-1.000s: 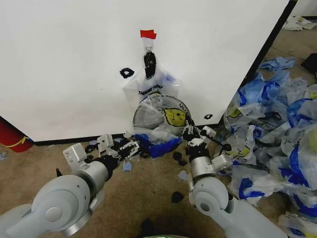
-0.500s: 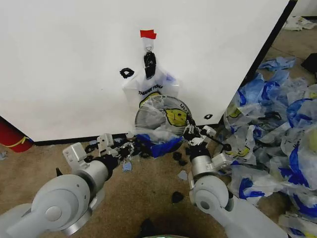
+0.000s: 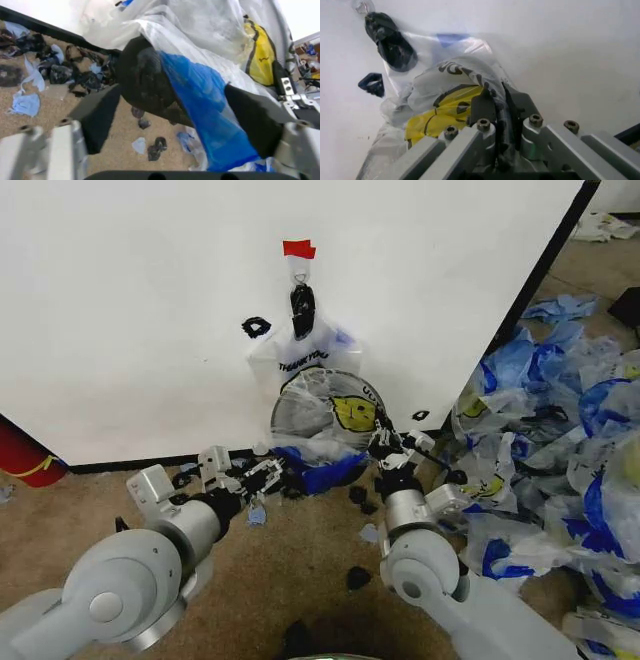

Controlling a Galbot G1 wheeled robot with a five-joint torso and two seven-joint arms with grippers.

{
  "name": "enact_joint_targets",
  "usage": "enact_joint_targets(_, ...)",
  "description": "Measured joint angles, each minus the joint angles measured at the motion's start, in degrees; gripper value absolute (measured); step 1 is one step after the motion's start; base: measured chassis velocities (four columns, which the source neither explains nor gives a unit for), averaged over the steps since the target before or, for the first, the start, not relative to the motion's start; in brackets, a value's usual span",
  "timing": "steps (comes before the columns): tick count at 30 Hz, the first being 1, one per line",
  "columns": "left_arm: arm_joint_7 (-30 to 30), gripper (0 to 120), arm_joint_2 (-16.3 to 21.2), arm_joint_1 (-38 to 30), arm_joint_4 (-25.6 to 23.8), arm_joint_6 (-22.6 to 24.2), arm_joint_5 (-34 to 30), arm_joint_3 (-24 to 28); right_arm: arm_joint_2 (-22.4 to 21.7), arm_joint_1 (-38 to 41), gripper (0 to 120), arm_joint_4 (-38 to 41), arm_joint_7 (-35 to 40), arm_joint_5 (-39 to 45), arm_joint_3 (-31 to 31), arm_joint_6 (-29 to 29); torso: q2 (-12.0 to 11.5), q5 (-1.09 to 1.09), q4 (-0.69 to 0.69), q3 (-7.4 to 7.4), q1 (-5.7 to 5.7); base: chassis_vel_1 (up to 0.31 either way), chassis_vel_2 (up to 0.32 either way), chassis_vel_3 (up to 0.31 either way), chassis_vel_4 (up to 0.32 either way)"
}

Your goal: Pick up the garbage bag from the wall and place it over the trash bin.

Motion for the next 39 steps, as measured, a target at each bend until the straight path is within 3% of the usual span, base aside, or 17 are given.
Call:
enact_joint_targets(4,0.12,97,-0.35,0.0,0.0,-0.08,-0.18,0.13,0.87,0.14,1,-0.61,0.02,-0.03,-0.29,-0.02,0.0,0.0,0.0,0.0,0.0,0.0,0.0,0.0,0.0)
enact_joint_targets(8,0.26,95,-0.59,0.21,0.01,-0.22,-0.52,0.29,2.16,0.43,1,-1.58,0.07,-0.4,-0.49,-0.02,0.0,0.0,0.01,0.0,0.0,0.0,0.0,0.0,0.0)
enact_joint_targets(15,0.75,84,-1.16,0.26,0.0,-0.38,-0.71,0.5,3.05,0.48,1,-2.48,0.06,-1.12,-0.59,-0.01,0.0,0.0,0.0,0.0,0.0,0.0,0.0,0.0,0.0)
enact_joint_targets(22,1.1,63,-1.97,0.24,0.01,-0.55,-0.67,0.78,3.66,0.41,1,-2.6,0.1,-1.33,-0.6,0.0,0.0,0.0,0.0,0.0,0.0,0.0,0.0,0.0,0.0)
enact_joint_targets(25,1.16,46,-2.6,0.27,0.0,-0.55,-0.6,1.04,4.35,0.58,1,-2.57,0.26,-1.39,-0.67,-0.1,0.0,0.0,0.0,0.0,0.0,0.0,0.0,0.0,0.0)
enact_joint_targets(39,1.18,43,-2.97,0.86,0.01,-0.52,-0.05,0.96,4.99,0.59,1,-2.23,0.62,-2.04,-1.03,-0.37,0.0,0.0,0.0,0.0,0.0,0.0,0.0,0.0,0.0)
